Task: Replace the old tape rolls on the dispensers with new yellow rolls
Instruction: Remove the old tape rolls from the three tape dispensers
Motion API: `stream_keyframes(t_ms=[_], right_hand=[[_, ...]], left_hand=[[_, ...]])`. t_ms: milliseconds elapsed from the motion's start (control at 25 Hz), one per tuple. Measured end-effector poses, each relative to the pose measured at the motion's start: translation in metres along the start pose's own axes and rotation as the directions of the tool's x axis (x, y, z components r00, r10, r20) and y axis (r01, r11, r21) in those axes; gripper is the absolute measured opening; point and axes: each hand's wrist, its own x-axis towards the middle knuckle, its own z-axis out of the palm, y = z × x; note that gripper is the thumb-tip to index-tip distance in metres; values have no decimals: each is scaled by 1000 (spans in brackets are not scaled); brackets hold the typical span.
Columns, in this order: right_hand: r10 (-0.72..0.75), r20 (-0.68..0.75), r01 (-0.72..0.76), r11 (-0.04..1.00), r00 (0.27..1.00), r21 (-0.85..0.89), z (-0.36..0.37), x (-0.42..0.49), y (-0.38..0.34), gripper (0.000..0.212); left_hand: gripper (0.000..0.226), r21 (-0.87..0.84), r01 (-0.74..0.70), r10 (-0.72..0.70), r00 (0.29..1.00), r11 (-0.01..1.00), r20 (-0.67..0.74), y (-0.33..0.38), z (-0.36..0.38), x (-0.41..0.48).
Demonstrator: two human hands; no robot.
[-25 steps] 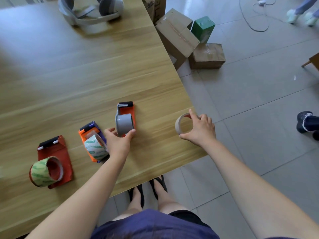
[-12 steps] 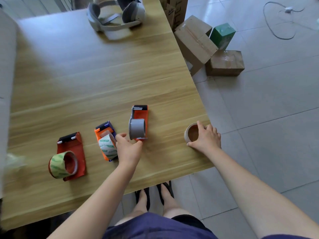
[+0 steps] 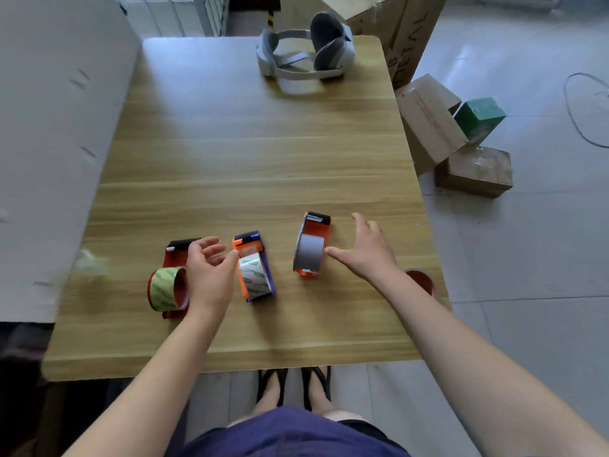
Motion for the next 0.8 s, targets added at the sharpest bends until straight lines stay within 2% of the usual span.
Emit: stream_keyframes(t_ms=[160, 320, 400, 560, 720, 800], right_hand=[[-130, 39, 116, 963, 991, 243, 15, 1, -56, 54], [-88, 193, -4, 902, 977, 431, 33, 0, -77, 40], [-55, 222, -49, 900, 973, 434, 46, -1, -78, 37], [2, 288, -117, 916, 958, 385, 73, -10, -76, 38], [31, 310, -147, 922, 950, 359, 88, -18, -78, 35], [48, 318, -168, 916, 947, 364, 95, -21, -80, 32]], left_hand=[[26, 76, 15, -19, 999, 997, 47, -1, -33, 22], [32, 210, 164, -199, 967, 964, 159, -18, -45, 33], [37, 252, 252, -305, 931, 934, 198, -36, -41, 29], [38, 194, 404, -444, 857, 894, 260, -58, -25, 29], [16, 150, 471, -494, 809, 869, 318, -66, -15, 30], [13, 132, 485, -499, 795, 864, 344, -68, -13, 31]])
